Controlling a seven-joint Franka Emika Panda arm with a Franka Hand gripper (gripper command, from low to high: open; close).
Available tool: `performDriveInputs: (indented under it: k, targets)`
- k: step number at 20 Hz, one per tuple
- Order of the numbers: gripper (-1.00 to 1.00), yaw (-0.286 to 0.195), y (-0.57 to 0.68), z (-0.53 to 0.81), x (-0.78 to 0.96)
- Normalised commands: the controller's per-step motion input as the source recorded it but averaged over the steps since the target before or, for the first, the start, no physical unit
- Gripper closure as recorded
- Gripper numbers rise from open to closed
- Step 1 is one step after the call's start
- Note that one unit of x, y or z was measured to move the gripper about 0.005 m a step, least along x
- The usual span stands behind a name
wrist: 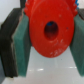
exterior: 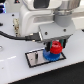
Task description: Insert the blue gear onto the right peg, followed by the red gear
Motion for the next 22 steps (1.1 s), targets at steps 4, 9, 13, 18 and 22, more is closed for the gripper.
performDriveInputs:
  k: [4,9,13,18,22]
  targets:
    - [1.0,0.0,-0.08,0.22,0.08]
    - [1.0,0.0,-0.12,0.29,0.07]
    - [1.0,0.0,-0.14,-0.04,0.14]
    - [1.0,0.0,-0.14,-0.22,0.15]
    - [1.0,0.0,-0.11,-0.28,0.13]
